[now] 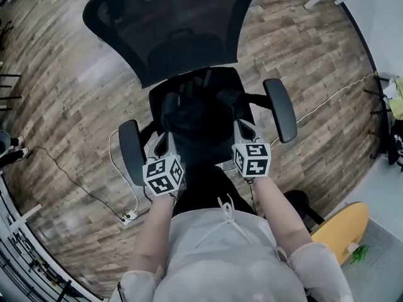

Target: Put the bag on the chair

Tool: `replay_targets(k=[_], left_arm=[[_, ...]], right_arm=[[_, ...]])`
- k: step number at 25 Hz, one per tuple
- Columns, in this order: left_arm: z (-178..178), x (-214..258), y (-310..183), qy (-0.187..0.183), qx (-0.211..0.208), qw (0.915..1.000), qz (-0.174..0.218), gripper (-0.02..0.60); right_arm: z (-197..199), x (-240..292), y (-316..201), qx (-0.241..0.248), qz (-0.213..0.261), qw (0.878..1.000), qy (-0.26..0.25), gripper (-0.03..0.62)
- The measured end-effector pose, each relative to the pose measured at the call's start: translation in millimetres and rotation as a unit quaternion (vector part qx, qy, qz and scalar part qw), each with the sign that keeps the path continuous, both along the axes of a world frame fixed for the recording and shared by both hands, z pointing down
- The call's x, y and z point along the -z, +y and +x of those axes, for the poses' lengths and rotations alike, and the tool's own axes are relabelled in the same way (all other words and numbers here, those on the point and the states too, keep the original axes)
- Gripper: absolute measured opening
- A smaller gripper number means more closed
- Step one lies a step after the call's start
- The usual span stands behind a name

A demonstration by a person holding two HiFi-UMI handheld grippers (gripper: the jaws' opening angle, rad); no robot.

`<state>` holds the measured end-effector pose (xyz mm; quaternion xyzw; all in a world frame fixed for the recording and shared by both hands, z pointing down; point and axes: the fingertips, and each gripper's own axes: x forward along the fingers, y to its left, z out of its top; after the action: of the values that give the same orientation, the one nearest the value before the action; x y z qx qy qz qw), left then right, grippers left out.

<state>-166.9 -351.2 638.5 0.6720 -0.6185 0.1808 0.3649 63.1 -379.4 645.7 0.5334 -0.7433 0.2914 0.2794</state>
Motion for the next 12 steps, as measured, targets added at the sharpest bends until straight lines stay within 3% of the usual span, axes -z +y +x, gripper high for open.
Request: replay_targets(k=[6,12], left_arm=[[28,73,14,0.013,-0.039,0.9978,0.051,0.006],[44,155,8,0.000,-0.075,0.9877,0.137,0.006]], right_arm=[[-16,70,15,0.031,0.042,0.998,-0.022,0.000],[-23,144,8,0.054,0.109,0.991,-0.046,0.000]])
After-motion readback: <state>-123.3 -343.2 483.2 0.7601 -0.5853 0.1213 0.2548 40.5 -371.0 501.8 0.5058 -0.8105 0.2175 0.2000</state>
